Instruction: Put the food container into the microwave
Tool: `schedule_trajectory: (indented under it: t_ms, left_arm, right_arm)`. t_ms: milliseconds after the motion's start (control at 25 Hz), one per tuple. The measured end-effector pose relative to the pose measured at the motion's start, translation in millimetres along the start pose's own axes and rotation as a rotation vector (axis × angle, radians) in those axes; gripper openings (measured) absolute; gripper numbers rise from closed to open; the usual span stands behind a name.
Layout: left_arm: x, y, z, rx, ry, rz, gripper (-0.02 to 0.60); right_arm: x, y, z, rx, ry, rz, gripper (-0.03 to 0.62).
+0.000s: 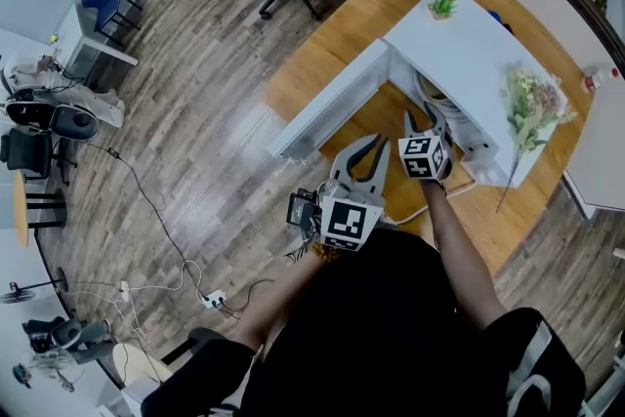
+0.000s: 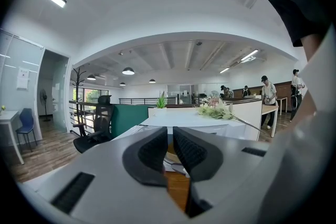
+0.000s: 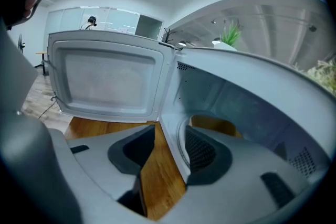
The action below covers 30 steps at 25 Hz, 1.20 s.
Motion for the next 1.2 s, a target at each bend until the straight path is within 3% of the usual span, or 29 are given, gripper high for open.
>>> schedule_trajectory:
  t_ms: [560, 1200]
  left_arm:
    - [8.2, -1.7, -0.8, -0.005, 0.017, 0.036, 0.049]
    - [7.3, -6.8, 6.2, -0.040, 0.015, 0.038, 0.049]
  right_arm:
    - [24.7, 48.4, 27.0, -0.106, -0.064, 0.095, 0.175]
    - [-12.4, 121.1, 99.9, -0.356, -0.127, 0.077, 0.158]
Point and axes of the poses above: the fingertips, and each gripper's own axes: y backward along the fingers, x to its left, z out of its top, the point moved 5 cm from there along y, backward along the fingers, and after that the axes turned 4 degrees about x, right-handed, at the moved point
